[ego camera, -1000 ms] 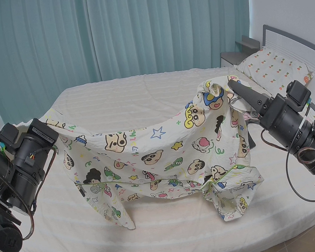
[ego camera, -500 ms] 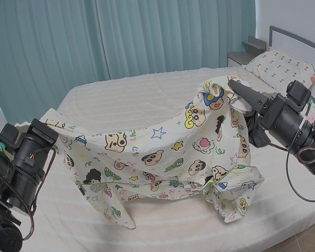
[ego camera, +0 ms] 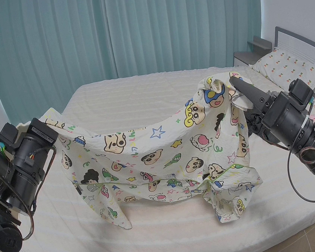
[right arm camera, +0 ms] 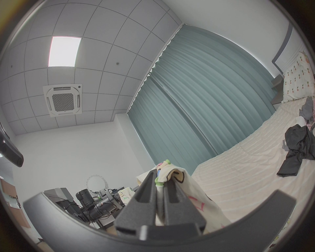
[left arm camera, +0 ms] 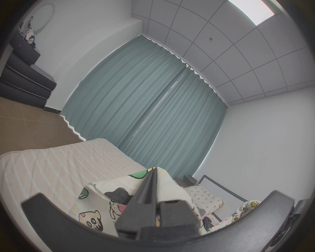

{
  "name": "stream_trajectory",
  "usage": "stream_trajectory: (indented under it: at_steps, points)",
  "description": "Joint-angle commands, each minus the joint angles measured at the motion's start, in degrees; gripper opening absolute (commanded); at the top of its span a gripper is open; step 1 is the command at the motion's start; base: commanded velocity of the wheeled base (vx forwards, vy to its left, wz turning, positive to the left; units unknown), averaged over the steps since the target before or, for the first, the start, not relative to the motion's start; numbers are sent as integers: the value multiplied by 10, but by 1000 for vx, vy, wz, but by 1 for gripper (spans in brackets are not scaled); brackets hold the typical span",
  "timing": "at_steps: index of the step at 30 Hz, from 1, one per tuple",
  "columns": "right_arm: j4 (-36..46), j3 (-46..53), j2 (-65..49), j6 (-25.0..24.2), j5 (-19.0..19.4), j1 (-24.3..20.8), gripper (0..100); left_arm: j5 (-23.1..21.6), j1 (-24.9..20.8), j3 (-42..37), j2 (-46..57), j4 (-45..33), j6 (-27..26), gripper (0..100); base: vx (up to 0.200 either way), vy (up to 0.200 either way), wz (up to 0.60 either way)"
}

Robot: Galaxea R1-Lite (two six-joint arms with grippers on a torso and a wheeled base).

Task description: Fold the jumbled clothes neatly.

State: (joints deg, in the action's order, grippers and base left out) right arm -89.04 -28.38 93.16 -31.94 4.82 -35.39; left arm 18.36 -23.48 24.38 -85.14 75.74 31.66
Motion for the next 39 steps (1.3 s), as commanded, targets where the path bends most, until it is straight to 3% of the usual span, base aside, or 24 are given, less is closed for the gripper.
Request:
stream_trajectory:
  at_steps: [1,16,23,27,34,39]
  points:
    - [-4,1,0,0,0,0,0,0,-1,-2,0,0,1,0,-200,0,0]
    - [-4,7,-14,0,0,-1,0,0,-5,-8,10,0,1,0,-200,0,0]
    - [8,23,-82,10,2,-21,0,-3,-8,-29,52,-1,1,0,-200,0,0]
    - [48,25,-113,18,0,-35,0,-1,-13,-38,75,-2,0,0,-200,0,0]
    - [135,21,-196,21,-1,-56,0,0,-36,-71,127,-7,-18,0,0,0,0]
    - [169,21,-230,21,0,-56,0,4,-82,-84,154,-8,-53,0,0,0,0]
